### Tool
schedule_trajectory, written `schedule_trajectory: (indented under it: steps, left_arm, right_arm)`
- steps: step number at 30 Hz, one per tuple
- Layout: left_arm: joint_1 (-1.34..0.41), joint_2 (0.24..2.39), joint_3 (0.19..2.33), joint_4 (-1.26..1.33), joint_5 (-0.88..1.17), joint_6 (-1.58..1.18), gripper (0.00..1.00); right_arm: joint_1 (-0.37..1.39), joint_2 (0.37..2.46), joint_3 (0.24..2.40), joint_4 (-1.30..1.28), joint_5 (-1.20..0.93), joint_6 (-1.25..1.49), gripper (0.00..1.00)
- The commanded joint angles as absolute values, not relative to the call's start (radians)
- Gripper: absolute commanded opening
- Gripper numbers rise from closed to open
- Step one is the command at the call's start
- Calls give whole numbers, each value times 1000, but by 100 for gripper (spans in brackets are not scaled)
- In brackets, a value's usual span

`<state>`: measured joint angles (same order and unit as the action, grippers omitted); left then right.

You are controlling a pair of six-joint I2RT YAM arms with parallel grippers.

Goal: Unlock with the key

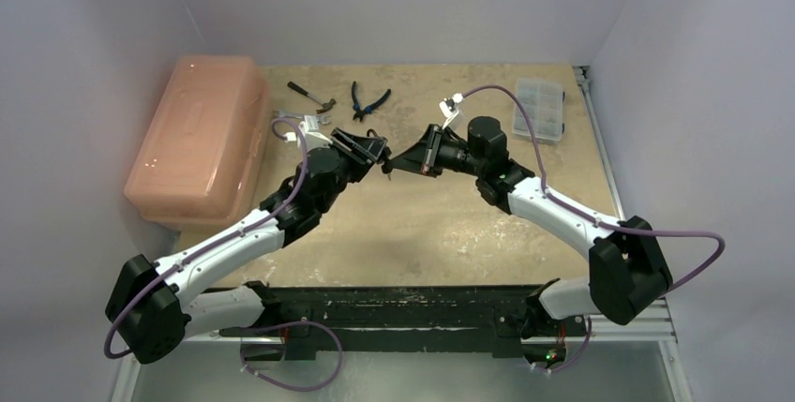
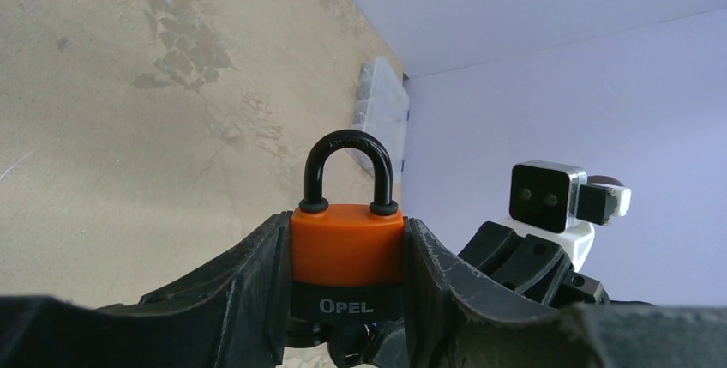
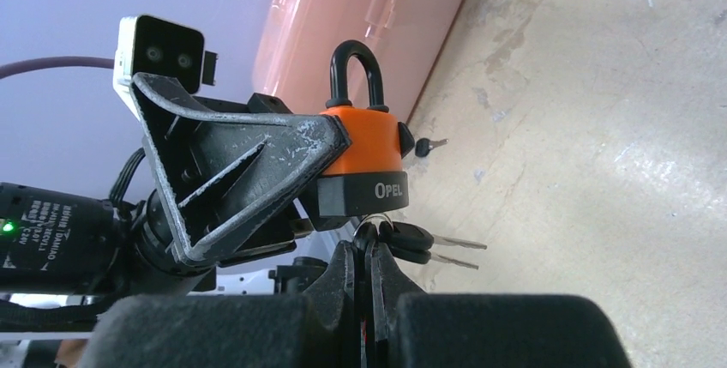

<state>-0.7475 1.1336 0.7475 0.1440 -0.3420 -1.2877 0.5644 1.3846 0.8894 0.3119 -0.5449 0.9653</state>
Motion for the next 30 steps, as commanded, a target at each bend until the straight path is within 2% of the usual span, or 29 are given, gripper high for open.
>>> schedule_trajectory:
  steps: [1,13,23,27,30]
  left_arm:
    - [-855,1081,738,251,-34,-1286,0]
    - [-858,1049,706,314,-31,-1284,0]
    - [-858,1055,708,261,-118,-1321,0]
    - [-858,1075,717,251,-159,-1354,0]
    - [-858,1087,729,228,-190,-1372,0]
  right_arm:
    - [525,1369,914,542,-388,1016,0]
    - [518,1351,925,542,-394,1024,0]
    - [518,1312,956,351,-376,786,1]
    - [522,1279,981,247,-398,624,26]
    - [524,1249,983,192,-412,539,39]
